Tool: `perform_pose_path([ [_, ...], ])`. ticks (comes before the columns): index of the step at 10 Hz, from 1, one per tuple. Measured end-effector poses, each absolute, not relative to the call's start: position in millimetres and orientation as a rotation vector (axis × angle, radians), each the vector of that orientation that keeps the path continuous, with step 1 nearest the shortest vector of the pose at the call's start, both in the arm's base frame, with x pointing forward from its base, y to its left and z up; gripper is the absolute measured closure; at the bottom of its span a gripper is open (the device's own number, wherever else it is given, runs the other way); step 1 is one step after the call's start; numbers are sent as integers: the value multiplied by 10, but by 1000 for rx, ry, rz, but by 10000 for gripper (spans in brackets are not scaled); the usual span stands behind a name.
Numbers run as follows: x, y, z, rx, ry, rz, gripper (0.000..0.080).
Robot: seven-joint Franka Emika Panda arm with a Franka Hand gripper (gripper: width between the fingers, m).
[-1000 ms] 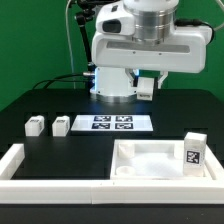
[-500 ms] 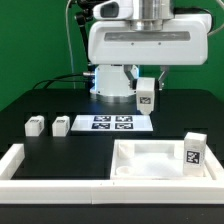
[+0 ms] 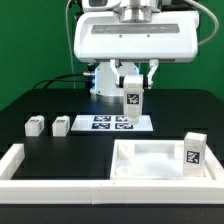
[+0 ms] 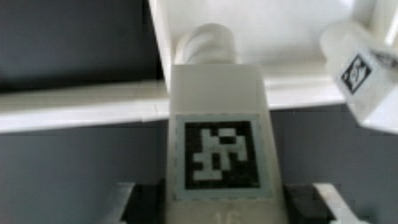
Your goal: Assemble square table
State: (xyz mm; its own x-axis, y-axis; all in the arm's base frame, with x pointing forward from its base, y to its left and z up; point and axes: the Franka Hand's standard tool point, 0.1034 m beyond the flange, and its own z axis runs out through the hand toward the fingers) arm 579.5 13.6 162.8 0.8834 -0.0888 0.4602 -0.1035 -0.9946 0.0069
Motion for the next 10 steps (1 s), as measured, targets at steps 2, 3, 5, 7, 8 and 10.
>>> perform_pose_path([
  [2, 5772, 143, 1583, 3024, -154, 709, 509],
  [3, 5816, 159, 1499, 2980, -159, 826, 509],
  [5, 6078, 93, 1401, 2946, -178, 859, 509],
  [7, 6193, 8, 1295, 2921, -182, 874, 509],
  [8, 6195, 23, 1232, 2918, -179, 870, 509],
  [10, 6173, 11, 1132, 2911, -171, 862, 509],
])
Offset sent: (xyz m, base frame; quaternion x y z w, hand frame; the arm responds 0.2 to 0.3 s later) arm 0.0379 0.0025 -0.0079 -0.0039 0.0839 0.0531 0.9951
